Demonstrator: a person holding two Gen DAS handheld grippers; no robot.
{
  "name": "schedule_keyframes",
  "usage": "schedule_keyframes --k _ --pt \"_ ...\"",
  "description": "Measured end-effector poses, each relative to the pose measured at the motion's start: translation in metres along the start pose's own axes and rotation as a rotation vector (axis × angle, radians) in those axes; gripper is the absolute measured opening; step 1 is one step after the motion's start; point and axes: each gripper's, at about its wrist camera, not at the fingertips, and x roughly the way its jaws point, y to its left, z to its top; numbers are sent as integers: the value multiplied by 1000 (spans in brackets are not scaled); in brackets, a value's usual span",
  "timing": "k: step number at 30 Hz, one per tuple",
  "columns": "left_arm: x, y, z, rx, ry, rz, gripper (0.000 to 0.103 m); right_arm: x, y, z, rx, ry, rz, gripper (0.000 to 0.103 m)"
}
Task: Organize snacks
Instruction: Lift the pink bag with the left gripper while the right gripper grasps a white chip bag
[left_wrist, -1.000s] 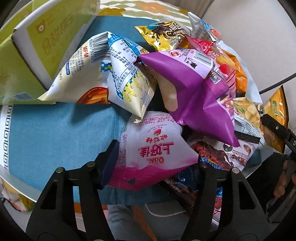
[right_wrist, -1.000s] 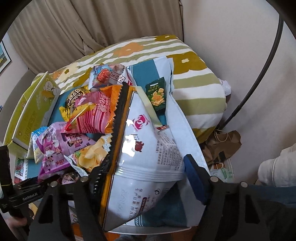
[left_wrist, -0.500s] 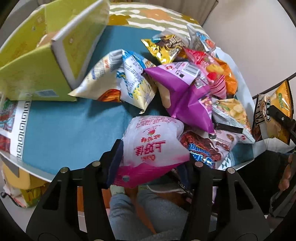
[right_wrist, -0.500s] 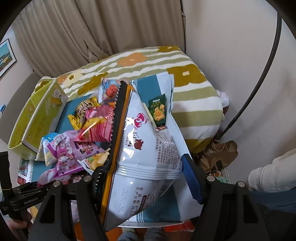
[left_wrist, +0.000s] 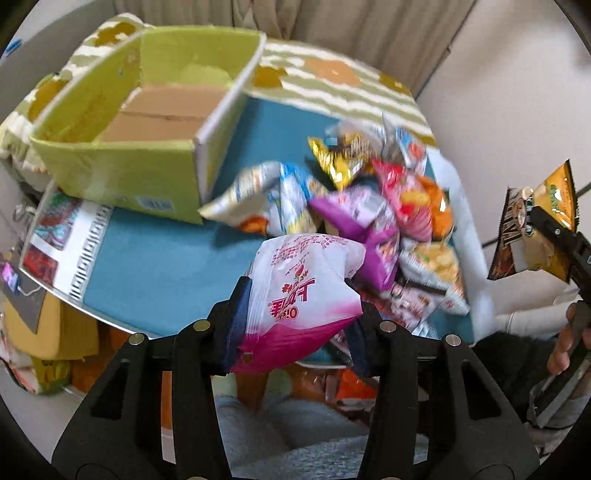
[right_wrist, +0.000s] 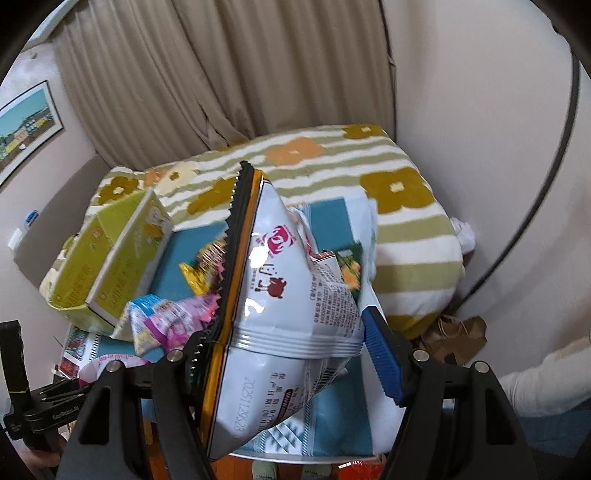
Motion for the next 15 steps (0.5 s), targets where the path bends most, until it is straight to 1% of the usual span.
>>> schedule_keyframes --k 2,5,8,12,15 --pt "-15 3 14 -14 -32 -17 43 -3 8 10 -15 -19 24 67" --pt "-32 8 37 -12 -84 -22 43 -5 25 27 -46 -46 57 67" --pt "-48 22 71 -8 -143 -34 43 -3 49 45 -75 -62 90 67" --pt "-56 49 115 11 -196 -36 43 8 93 74 -116 -82 132 67" --pt "-56 75 153 38 -216 -37 43 21 132 93 -148 -101 154 67"
